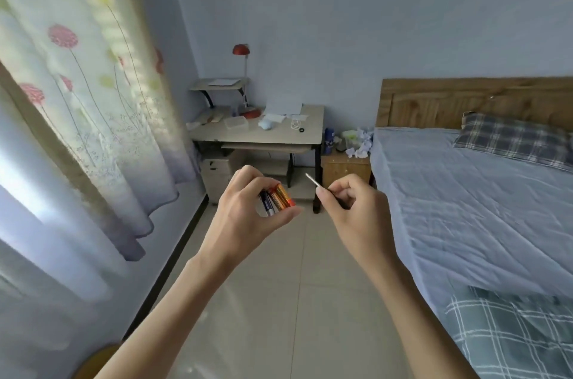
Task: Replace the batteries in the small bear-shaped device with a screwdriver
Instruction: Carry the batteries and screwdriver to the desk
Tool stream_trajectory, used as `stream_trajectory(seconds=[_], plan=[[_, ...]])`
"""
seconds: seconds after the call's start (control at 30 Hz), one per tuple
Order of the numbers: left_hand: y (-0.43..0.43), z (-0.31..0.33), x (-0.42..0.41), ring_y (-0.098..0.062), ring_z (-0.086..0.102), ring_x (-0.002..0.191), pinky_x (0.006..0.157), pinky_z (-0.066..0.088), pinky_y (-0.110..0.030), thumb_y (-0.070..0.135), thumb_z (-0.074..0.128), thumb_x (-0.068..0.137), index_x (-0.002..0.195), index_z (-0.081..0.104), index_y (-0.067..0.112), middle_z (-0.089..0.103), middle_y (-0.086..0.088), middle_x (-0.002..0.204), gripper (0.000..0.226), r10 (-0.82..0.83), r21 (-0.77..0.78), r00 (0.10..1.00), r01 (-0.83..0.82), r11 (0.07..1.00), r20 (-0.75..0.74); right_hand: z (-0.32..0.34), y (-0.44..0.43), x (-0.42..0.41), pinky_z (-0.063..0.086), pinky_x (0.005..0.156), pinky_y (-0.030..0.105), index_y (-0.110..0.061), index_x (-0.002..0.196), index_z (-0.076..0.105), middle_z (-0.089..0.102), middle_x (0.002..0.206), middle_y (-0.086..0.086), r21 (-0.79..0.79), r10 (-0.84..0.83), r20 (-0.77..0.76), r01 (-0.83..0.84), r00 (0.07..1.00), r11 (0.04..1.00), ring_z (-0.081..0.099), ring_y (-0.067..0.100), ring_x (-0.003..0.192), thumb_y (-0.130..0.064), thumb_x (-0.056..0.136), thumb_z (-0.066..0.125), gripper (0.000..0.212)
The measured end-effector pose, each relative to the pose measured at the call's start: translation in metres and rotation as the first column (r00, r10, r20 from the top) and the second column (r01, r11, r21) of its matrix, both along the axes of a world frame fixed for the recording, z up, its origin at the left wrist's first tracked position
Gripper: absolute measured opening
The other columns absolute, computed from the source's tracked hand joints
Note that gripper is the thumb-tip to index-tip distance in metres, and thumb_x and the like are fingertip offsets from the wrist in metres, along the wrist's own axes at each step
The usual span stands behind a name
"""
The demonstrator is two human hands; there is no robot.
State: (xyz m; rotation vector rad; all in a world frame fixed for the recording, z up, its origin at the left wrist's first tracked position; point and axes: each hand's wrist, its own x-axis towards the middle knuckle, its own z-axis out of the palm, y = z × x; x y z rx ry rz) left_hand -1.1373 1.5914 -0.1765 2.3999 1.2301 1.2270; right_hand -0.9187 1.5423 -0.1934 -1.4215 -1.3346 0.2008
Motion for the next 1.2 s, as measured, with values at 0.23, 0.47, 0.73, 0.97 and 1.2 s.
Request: stream_trajectory(seconds=[0.23,0.47,0.73,0.97,1.2], plan=[[0.154,0.003,-0.015,-0.013,0.061,0.103,0.087,0.046,-0.011,0.065,0.085,0.080,0.120,0.076,0.018,0.055,0.010,0.110,0.062,-0.027,-0.040,0.999,0.028,0.999,0.032,0.011,0.134,-0.003,0.058,0.061,0.047,-0.022,0.088,0.069,0.070,0.072,-0.009,-0.003,-0.078,-0.031,0.078,0.996,0.997,0.069,0.013,0.066,-0.037,0.095,0.080,0.020],[0.295,-0.012,-0.006,-0.014,0.061,0.101,0.087,0.049,-0.018,0.069,0.082,0.081,0.119,0.076,0.018,0.056,0.009,0.108,0.064,-0.017,-0.051,0.998,0.020,0.998,0.055,-0.012,0.279,0.018,0.056,0.061,0.048,-0.018,0.088,0.070,0.071,0.071,-0.006,-0.002,-0.092,-0.048,0.092,0.995,0.996,0.068,0.016,0.065,-0.035,0.094,0.080,0.020],[0.498,0.000,0.036,-0.015,0.062,0.102,0.089,0.060,-0.035,0.065,0.082,0.085,0.121,0.074,0.015,0.056,0.006,0.110,0.062,-0.019,0.017,1.000,0.019,1.000,0.014,-0.017,0.489,0.073,0.058,0.059,0.048,-0.022,0.090,0.070,0.071,0.072,-0.010,0.018,-0.102,-0.038,0.103,0.994,0.995,0.069,0.012,0.065,-0.042,0.094,0.078,0.022],[0.647,0.004,0.066,-0.006,0.059,0.104,0.090,0.048,-0.014,0.061,0.082,0.086,0.119,0.074,0.018,0.055,0.009,0.110,0.055,0.022,-0.020,1.000,-0.021,1.000,0.017,0.003,0.649,0.106,0.055,0.058,0.040,-0.021,0.087,0.070,0.071,0.069,-0.009,-0.004,-0.108,-0.034,0.108,0.994,0.994,0.066,0.010,0.062,-0.044,0.094,0.078,0.025],[0.791,-0.023,0.069,-0.010,0.059,0.102,0.090,0.051,-0.018,0.063,0.081,0.086,0.119,0.074,0.017,0.054,0.006,0.108,0.057,0.018,-0.070,1.000,-0.017,0.997,0.014,-0.026,0.786,0.113,0.056,0.057,0.040,-0.021,0.089,0.070,0.070,0.070,-0.009,-0.073,-0.093,-0.028,0.091,0.995,0.993,0.065,0.009,0.061,-0.043,0.094,0.079,0.024]])
